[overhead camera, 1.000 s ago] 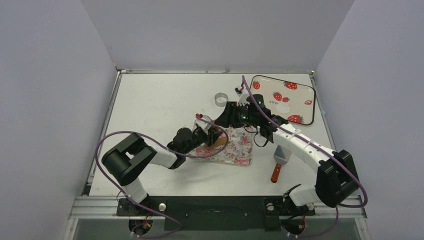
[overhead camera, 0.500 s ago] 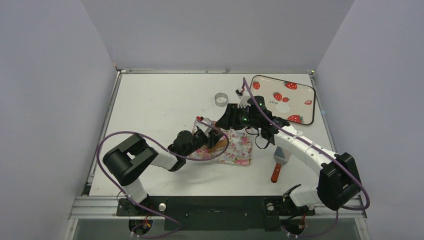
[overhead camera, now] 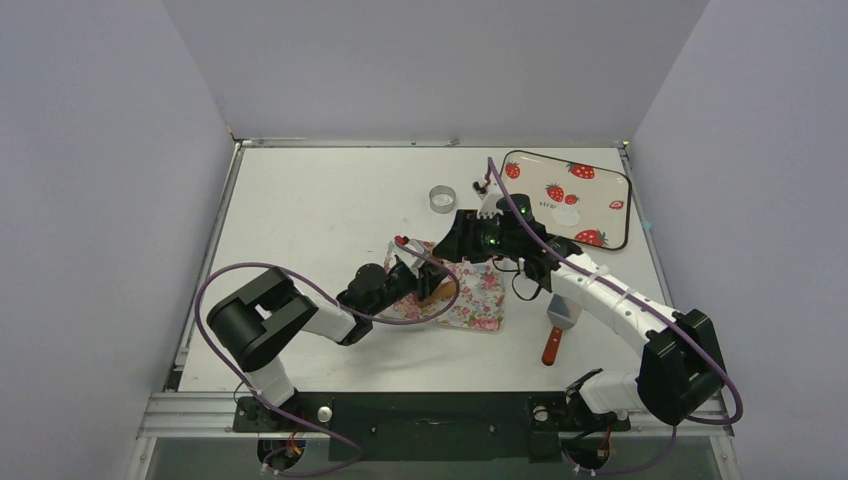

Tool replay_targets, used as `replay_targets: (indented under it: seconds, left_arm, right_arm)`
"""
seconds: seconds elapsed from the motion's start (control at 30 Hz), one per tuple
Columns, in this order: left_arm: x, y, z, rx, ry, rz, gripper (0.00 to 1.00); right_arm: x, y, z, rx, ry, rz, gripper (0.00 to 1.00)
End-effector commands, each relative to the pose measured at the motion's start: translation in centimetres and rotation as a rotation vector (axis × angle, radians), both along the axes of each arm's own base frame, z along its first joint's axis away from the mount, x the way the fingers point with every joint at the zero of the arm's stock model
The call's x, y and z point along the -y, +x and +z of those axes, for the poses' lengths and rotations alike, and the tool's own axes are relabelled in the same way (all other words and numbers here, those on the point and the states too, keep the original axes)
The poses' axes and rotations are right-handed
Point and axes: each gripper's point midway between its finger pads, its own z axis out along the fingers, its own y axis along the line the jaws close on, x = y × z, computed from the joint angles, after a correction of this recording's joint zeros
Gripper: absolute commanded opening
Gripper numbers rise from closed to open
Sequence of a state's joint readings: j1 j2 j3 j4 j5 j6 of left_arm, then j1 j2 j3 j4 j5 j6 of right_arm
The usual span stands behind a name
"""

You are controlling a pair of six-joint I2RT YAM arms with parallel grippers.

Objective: Roll out the dumpling wrappers from the dough
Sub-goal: Flatten out the dough on the work surface.

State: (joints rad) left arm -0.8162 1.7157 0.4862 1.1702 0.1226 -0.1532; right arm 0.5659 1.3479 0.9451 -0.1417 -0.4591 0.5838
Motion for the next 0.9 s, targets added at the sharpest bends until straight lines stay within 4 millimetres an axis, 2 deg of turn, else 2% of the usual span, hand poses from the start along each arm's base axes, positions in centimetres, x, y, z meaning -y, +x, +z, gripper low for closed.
replay_targets:
  seconds: [0.0, 0.43, 0.67, 0.77, 0.87]
  left_arm:
    - [-1.1, -6.4, -9.8, -0.248, 0.252, -0.161, 0.0]
    - [-1.1, -7.0, -10.7, -0.252, 0.285, -0.185, 0.0]
    - [-0.8, -6.9, -10.2, -0.231, 0.281, -0.189, 0.0]
    - [0.1, -6.7, -8.4, -0.159, 0.268, -0.236, 0.0]
    - [1.2, -6.5, -5.6, -0.041, 0.264, -0.294, 0.0]
  right_arm:
    - [1.2, -0.6, -2.6, -0.029, -0.087, -0.024, 0.48]
    - [2.1, -0.4, -2.3, -0.018, -0.097, -0.036, 0.48]
    - [2.4, -0.5, -2.2, -0.017, -0.097, -0.041, 0.48]
    - [2.5, -0.4, -1.7, -0.006, -0.091, -0.048, 0.48]
    - [2.6, 0.0, -1.1, 0.006, -0.085, -0.058, 0.49]
